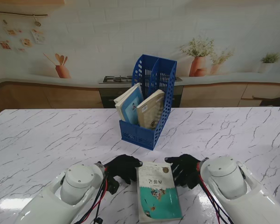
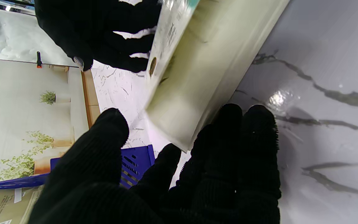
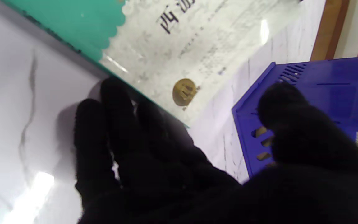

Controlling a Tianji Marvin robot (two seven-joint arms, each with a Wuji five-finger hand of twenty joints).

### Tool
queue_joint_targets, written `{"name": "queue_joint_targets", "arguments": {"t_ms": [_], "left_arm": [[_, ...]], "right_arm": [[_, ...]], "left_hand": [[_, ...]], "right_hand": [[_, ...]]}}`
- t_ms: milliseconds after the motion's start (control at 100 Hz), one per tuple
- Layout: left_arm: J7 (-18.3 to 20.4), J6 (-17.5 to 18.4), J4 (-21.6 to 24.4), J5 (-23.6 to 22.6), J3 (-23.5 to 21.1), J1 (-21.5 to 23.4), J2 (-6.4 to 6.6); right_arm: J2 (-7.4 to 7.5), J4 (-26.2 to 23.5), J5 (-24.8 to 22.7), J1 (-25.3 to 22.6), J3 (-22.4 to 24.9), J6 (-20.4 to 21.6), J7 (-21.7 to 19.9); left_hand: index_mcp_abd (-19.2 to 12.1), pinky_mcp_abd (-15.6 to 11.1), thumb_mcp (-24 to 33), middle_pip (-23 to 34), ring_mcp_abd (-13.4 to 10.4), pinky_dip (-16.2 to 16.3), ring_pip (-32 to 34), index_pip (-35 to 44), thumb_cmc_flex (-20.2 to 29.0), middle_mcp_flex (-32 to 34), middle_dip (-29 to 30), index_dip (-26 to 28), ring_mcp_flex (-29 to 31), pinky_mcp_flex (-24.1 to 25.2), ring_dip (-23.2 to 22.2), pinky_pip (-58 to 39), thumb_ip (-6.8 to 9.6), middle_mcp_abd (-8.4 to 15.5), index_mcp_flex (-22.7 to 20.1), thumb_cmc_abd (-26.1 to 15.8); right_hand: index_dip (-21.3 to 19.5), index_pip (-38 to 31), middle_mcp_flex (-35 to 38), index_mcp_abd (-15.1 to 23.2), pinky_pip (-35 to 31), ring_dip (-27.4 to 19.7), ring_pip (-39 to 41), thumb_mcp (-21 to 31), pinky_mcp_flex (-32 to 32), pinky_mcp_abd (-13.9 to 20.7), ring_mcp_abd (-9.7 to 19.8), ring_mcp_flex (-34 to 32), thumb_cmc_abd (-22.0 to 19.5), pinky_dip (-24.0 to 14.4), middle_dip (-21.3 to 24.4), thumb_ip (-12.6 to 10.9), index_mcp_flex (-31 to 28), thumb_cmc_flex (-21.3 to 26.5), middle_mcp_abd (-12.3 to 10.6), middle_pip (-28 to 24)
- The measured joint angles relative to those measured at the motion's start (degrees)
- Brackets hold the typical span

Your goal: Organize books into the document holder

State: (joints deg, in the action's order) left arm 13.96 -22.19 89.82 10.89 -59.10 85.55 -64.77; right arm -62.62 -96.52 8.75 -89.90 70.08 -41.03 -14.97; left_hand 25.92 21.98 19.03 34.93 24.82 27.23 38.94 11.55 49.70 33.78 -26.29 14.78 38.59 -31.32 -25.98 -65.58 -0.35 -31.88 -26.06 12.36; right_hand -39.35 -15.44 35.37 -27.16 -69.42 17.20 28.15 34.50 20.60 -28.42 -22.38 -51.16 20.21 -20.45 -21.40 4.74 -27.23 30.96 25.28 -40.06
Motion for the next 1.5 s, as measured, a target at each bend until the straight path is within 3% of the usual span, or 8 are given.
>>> {"name": "queue_joint_targets", "arguments": {"t_ms": [410, 450, 720, 870, 1040, 1150, 1280, 1500], "left_arm": [[1.8, 0.7, -0.4, 2.0, 0.5, 0.2, -0.58], [1.9, 0.9, -0.4, 2.4, 0.4, 0.3, -0.6], [-5.8, 2.8, -0.8, 1.8, 0.6, 2.1, -2.06], [-7.1, 3.0, -0.7, 2.1, 0.3, 2.7, -2.63], [-8.0, 2.9, -0.3, 2.6, 0.1, 3.2, -2.85], [-8.3, 3.9, 0.3, 2.5, -0.2, 3.7, -2.87], [-7.3, 7.6, 2.7, -1.4, -1.3, 4.9, -2.59], [-4.9, 9.8, 8.6, -4.5, -4.1, 6.9, -1.03]], "right_arm": [[-3.27, -0.1, 2.4, -1.9, -0.6, 3.2, 4.9], [-3.38, -0.1, 2.4, -1.9, -0.7, 3.3, 5.1], [-3.67, 0.4, 1.9, -1.7, -1.7, 4.4, 5.6], [-3.05, 1.4, -2.5, -1.5, -2.3, 7.1, 2.8], [-2.23, 2.3, 0.3, -1.3, -2.0, 8.6, 1.0], [-1.8, 3.1, 0.2, -1.5, -1.9, 12.7, -0.7], [-1.6, 2.5, -1.1, -2.9, -1.7, 17.6, -1.0], [-1.59, -2.4, -2.8, -5.9, 0.2, 20.6, 0.6]], "left_hand": [[-1.6, 0.5, 0.6, -5.9, -0.8, 2.0, -0.6, 0.1, -0.8, -4.8, 0.7, -0.2, -1.9, 1.0, -4.2, -1.4, 0.02, 5.5, 2.3, 0.9], [-1.7, 0.3, 2.9, -5.9, -1.2, 2.1, -0.1, 1.3, -0.8, -4.8, -0.5, 0.0, -1.6, -0.6, -6.5, -3.5, -0.14, 5.8, 2.2, 2.9], [-6.6, -7.3, 14.1, -5.3, -5.7, -6.7, 10.8, 30.9, 12.1, 9.4, -26.2, 11.8, 12.1, -18.2, -18.5, -11.5, -5.1, 8.0, -1.2, 15.7], [-9.8, -7.3, 14.1, -5.5, -5.7, -9.2, 10.8, 41.3, 13.2, 11.5, -27.8, 12.8, 13.3, -19.1, -19.6, -11.5, -5.11, 9.2, -1.2, 17.1], [-10.4, -7.3, 14.1, -5.5, -5.7, -9.6, 11.4, 42.9, 13.3, 11.8, -28.3, 12.8, 13.3, -19.0, -19.8, -11.6, -5.12, 9.8, -1.2, 17.2], [-11.3, -4.7, 14.2, -9.1, -3.9, -3.7, 9.6, 40.5, 13.3, 12.3, -25.8, 10.3, 7.6, -10.9, -17.8, -13.4, -5.12, 11.4, -2.3, 17.2], [-11.8, -0.6, 14.8, -6.7, -2.1, 7.5, 2.7, 31.9, 7.3, 4.8, -5.9, 9.4, -0.9, 3.6, -13.4, -13.7, -4.92, 16.4, -2.6, 14.4], [-11.8, 2.4, 11.5, -13.1, -0.1, 8.2, -12.4, 19.7, 1.8, -2.2, 2.6, 7.0, -12.5, 20.2, -5.1, -0.7, -4.71, 16.8, -3.0, 11.2]], "right_hand": [[-1.9, 0.2, -1.5, 4.3, -3.4, -0.1, 0.4, 6.4, 3.5, 0.0, 1.0, 0.4, 3.3, -1.4, 1.1, 0.0, 0.6, 0.1, -5.7, 3.4], [-1.9, 0.3, -2.0, 4.9, -3.4, -0.5, -2.1, 6.6, 3.8, -0.3, 6.4, 1.3, 3.6, -1.5, 1.1, 0.0, 0.7, 0.1, -5.8, 3.1], [-4.6, -2.8, 0.2, 7.1, -4.8, 3.8, 5.8, 16.2, 15.5, 1.9, 14.2, -3.6, 11.6, -4.7, -0.7, 0.0, -0.5, 10.8, -7.7, -0.4], [-8.4, -16.4, 11.4, 12.2, -5.6, 7.4, 16.1, 20.4, 25.4, 6.8, 17.1, -9.8, 17.1, -4.8, -8.0, 10.9, -5.5, 20.5, -11.9, -4.4], [-15.0, -29.0, 15.0, 18.5, -7.6, 11.3, 19.5, 23.9, 27.6, 6.4, 17.2, -9.8, 18.6, -10.5, -16.5, 15.2, -10.9, 21.1, -15.7, -8.1], [-16.7, -29.0, 15.6, 18.5, -8.4, 15.4, 19.7, 24.7, 28.7, 6.2, 17.2, -9.7, 18.6, -13.0, -21.9, 16.3, -11.5, 21.0, -16.4, -9.9], [-17.4, -29.0, 15.6, 18.5, -12.4, 17.8, 21.0, 24.7, 29.2, 5.8, 17.2, -9.7, 18.7, -15.6, -26.1, 16.3, -11.6, 20.9, -16.4, -10.5], [-18.8, -29.0, 15.6, 18.5, -13.4, 19.2, 21.1, 24.7, 29.2, 5.7, 17.2, -9.7, 18.7, -17.1, -28.5, 16.4, -11.6, 20.9, -16.4, -10.4]]}}
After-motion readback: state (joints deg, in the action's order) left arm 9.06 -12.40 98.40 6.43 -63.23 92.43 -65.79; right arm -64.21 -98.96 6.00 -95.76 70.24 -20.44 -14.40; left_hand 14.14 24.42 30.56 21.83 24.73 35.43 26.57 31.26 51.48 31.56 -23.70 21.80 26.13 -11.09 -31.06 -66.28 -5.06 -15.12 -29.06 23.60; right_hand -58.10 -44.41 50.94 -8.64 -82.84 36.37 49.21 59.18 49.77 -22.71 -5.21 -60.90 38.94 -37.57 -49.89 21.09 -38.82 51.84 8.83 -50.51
